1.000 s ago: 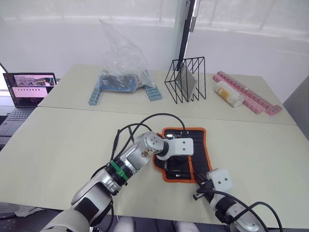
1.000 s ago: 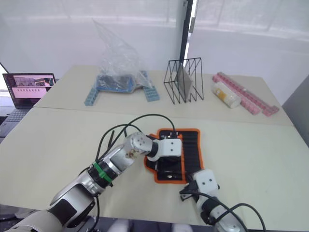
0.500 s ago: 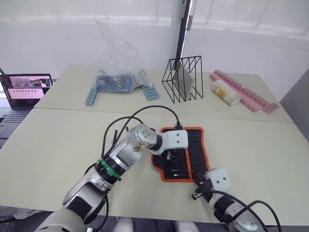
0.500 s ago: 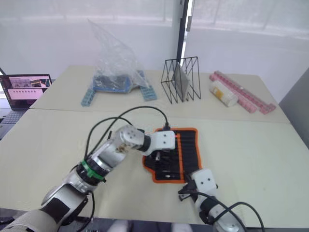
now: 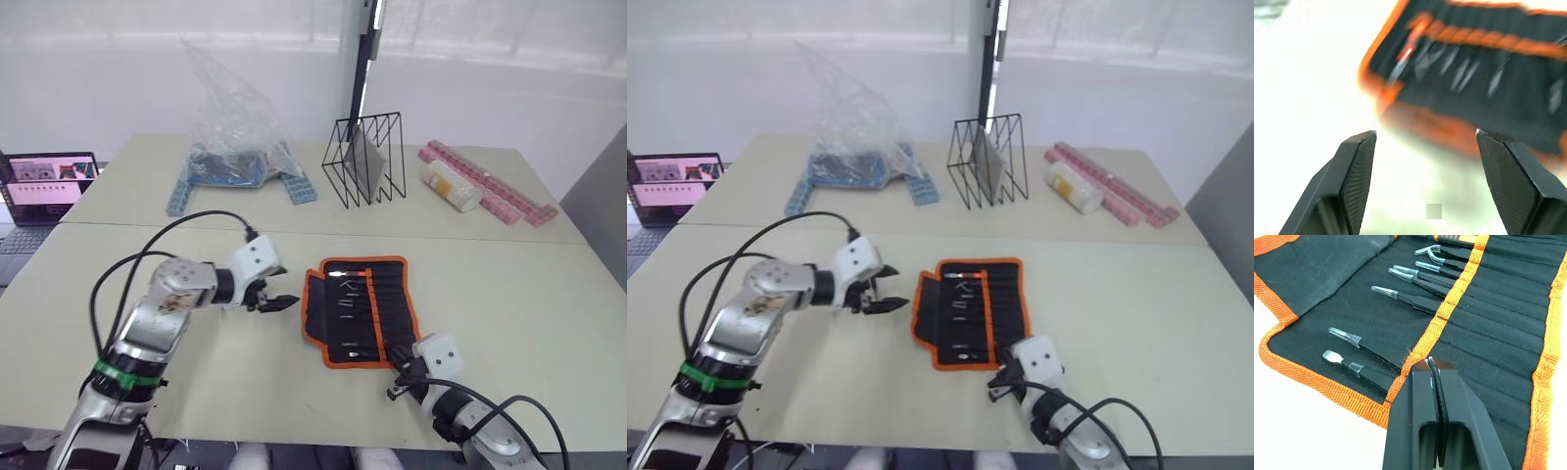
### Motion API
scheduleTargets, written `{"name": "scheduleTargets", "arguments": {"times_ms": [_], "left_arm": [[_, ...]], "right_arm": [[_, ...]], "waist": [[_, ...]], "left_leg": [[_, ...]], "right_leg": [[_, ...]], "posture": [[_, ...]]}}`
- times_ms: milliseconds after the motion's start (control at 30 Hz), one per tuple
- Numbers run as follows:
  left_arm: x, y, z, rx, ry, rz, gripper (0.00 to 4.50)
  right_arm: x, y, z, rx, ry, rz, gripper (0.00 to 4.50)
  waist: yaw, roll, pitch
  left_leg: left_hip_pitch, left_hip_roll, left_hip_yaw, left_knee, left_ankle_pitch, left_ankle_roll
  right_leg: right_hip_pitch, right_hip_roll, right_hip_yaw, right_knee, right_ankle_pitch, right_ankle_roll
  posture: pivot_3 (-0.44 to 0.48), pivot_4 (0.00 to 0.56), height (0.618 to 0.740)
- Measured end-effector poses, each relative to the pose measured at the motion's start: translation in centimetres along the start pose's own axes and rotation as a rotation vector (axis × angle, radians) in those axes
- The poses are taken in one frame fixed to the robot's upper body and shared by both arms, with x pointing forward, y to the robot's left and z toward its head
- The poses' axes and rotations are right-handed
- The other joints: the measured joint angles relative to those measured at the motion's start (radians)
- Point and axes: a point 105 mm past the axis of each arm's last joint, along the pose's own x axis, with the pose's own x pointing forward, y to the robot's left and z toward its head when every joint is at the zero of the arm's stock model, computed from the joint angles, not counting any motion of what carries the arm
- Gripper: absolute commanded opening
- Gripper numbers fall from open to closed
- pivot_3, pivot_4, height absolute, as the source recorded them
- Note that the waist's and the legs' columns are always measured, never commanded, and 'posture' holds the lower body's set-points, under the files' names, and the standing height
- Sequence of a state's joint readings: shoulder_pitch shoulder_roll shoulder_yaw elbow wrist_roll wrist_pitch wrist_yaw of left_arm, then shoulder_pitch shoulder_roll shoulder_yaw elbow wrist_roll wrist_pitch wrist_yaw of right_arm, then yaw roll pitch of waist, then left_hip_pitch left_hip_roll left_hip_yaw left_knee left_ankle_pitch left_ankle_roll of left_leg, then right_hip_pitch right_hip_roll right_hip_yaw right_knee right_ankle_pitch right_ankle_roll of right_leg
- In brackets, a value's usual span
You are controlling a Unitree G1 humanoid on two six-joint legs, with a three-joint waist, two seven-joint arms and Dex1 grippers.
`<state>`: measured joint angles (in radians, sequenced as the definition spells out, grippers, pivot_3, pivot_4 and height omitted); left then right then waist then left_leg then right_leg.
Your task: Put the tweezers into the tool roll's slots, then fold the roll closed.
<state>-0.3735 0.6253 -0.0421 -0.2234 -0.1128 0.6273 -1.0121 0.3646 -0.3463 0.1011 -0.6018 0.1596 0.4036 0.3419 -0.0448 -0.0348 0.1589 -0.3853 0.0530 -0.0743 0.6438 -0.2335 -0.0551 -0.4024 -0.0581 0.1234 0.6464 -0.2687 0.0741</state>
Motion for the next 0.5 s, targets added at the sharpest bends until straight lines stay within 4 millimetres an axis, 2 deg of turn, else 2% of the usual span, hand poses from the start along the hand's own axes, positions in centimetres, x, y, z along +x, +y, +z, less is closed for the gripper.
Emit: {"name": "scheduleTargets", "arguments": {"times_ms": [100, 200, 300, 500], "left_arm": [[-3.0, -0.4, -3.3, -0.115, 0.001, 0.109, 4.46], [-5.6, -1.3, -5.6, -0.197, 0.013, 0.204, 4.49], [-8.2, -3.5, -7.3, -0.26, 0.011, 0.307, 4.49], [-11.2, -6.6, -9.3, -0.334, 0.02, 0.485, 4.49]], "right_arm": [[0.0, -0.1, 0.0, -0.008, 0.001, 0.015, 0.0], [-0.1, -0.5, -0.1, -0.018, 0.009, 0.017, 0.0], [-0.2, -0.6, -0.2, -0.02, 0.012, 0.031, 0.0], [0.0, -0.9, -0.3, -0.033, 0.017, 0.051, 0.0]], "waist": [[-0.002, 0.0, 0.0], [0.006, -0.001, 0.0], [0.002, -0.003, 0.0], [0.008, -0.006, -0.002]], "left_leg": [[0.0, 0.0, 0.0, 0.0, 0.0, 0.0], [0.0, 0.0, -0.001, 0.0, 0.0, 0.0], [0.002, 0.0, 0.0, 0.0, 0.0, 0.0], [0.003, 0.0, 0.0, 0.0, 0.0, 0.0]], "right_leg": [[0.0, 0.0, 0.0, 0.0, 0.0, 0.0], [0.0, 0.0, -0.002, 0.0, 0.0, -0.001], [0.002, -0.001, -0.001, -0.001, -0.001, -0.001], [0.003, -0.002, -0.001, -0.002, -0.004, -0.008]], "posture": [[0.0, 0.15, 0.718], [0.0, 0.15, 0.718], [0.0, 0.15, 0.718], [0.0, 0.15, 0.718]]}}
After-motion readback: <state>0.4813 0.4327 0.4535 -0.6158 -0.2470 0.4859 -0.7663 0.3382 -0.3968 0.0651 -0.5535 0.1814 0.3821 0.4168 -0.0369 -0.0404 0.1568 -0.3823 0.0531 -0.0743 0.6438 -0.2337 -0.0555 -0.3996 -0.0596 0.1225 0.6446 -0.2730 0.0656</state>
